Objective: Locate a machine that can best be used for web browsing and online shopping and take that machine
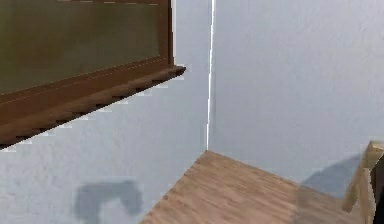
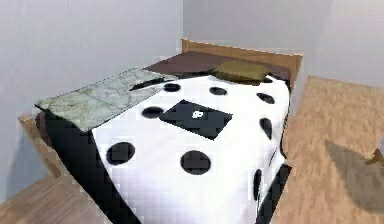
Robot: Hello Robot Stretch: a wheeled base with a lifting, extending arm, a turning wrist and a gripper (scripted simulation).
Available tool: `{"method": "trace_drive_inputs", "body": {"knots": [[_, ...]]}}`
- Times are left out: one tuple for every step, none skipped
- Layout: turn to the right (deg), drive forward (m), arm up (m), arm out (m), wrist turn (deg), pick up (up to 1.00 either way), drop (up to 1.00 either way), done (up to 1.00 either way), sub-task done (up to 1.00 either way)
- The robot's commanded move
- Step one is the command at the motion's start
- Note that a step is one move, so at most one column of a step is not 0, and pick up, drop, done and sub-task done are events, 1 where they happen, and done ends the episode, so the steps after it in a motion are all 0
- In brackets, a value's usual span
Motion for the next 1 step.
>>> {"method": "trace_drive_inputs", "body": {"knots": [[36.0, 0.00, 0.00, 0.00, 0.0, 0.00, 0.00, 0.00, 0.00]]}}
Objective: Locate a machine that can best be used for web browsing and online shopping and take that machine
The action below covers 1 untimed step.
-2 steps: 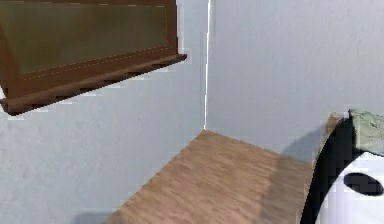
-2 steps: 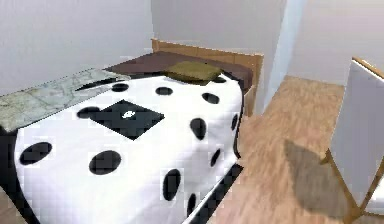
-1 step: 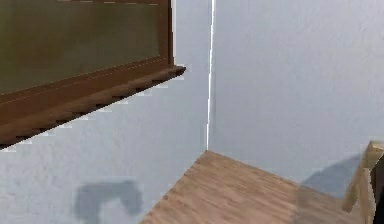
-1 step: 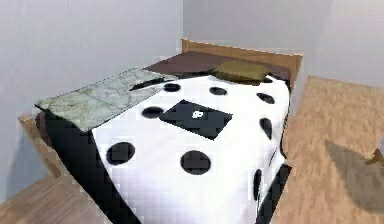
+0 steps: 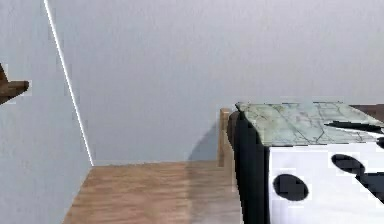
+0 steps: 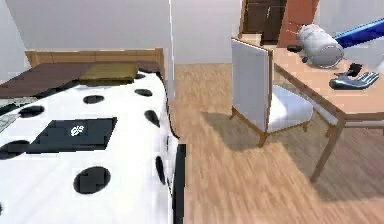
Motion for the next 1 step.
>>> {"method": "trace_drive_inputs", "body": {"knots": [[0.0, 0.75, 0.00, 0.00, 0.0, 0.00, 0.00, 0.00, 0.00]]}}
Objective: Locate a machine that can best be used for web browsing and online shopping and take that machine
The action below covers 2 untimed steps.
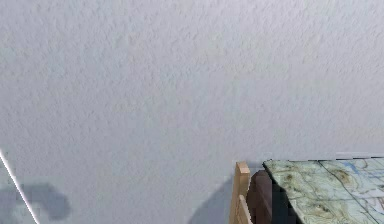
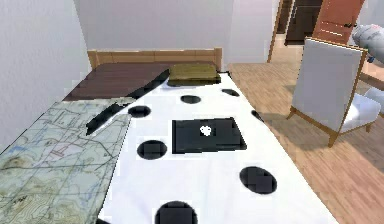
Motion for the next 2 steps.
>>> {"method": "trace_drive_inputs", "body": {"knots": [[0.0, 0.00, 0.50, 0.00, 0.0, 0.00, 0.00, 0.00, 0.00], [0.0, 0.00, 0.32, 0.00, 0.0, 0.00, 0.00, 0.00, 0.00]]}}
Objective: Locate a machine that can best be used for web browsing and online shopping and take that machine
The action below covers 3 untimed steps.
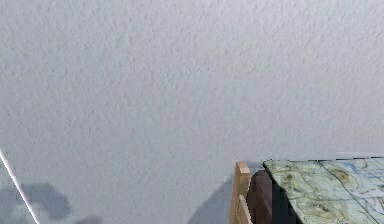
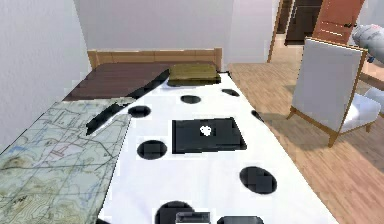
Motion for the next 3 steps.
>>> {"method": "trace_drive_inputs", "body": {"knots": [[0.0, 0.00, 0.00, 0.48, 0.0, 0.00, 0.00, 0.00, 0.00], [0.0, 0.00, 0.00, 0.00, 45.0, 0.00, 0.00, 0.00, 0.00], [0.0, 0.00, 0.00, 0.00, 45.0, 0.00, 0.00, 0.00, 0.00]]}}
